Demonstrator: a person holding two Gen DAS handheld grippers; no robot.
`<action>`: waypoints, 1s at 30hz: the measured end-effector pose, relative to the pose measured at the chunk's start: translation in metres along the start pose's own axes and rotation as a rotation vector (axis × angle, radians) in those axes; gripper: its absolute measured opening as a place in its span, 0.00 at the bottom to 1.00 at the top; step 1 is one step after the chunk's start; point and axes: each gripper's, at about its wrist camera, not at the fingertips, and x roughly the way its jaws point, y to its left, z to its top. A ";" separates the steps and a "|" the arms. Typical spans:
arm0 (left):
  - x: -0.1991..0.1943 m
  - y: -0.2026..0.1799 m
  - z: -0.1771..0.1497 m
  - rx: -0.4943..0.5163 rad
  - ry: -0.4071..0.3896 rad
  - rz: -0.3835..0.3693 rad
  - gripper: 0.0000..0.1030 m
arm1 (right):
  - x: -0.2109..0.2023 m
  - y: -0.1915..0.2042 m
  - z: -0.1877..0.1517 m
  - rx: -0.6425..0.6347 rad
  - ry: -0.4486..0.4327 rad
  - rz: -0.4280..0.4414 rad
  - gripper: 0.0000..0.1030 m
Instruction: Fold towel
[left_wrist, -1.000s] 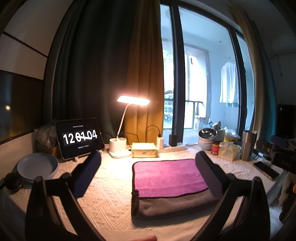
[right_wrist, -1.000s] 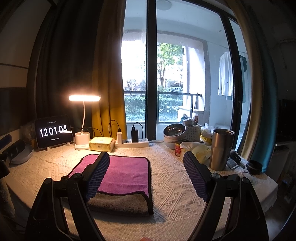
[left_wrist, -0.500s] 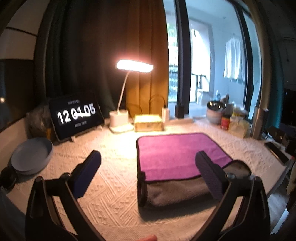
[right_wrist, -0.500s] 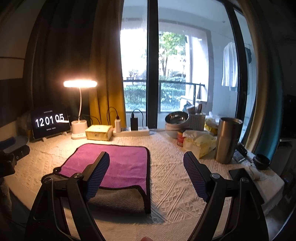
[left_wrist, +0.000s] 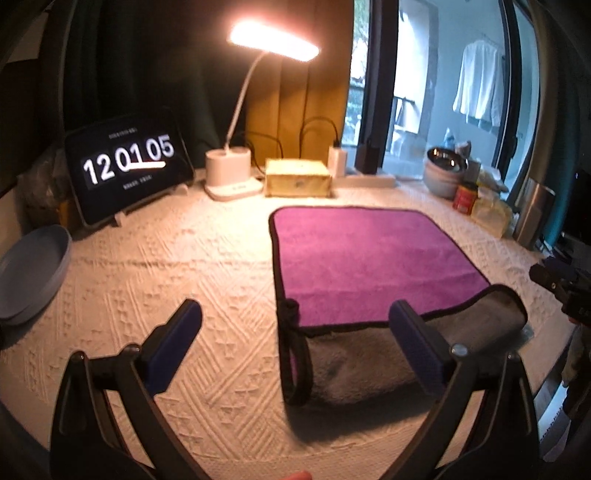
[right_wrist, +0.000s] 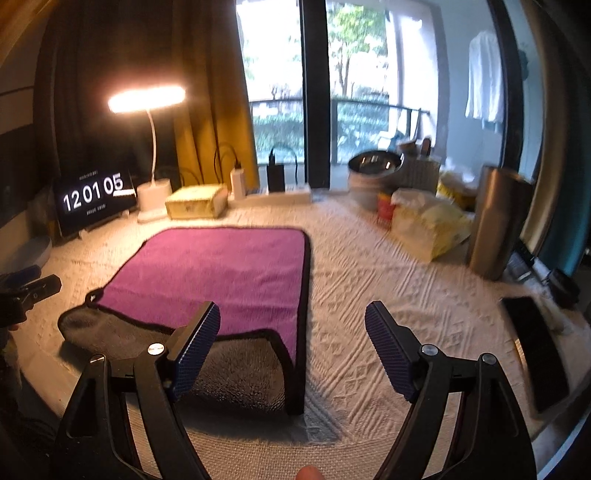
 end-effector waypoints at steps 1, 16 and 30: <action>0.004 -0.001 -0.001 0.002 0.017 -0.002 0.99 | 0.005 -0.001 -0.001 0.003 0.021 0.008 0.80; 0.033 -0.008 -0.011 0.006 0.133 -0.076 0.70 | 0.049 0.004 -0.019 -0.005 0.197 0.087 0.48; 0.043 -0.016 -0.026 0.058 0.183 -0.070 0.28 | 0.049 0.021 -0.029 -0.099 0.191 0.118 0.11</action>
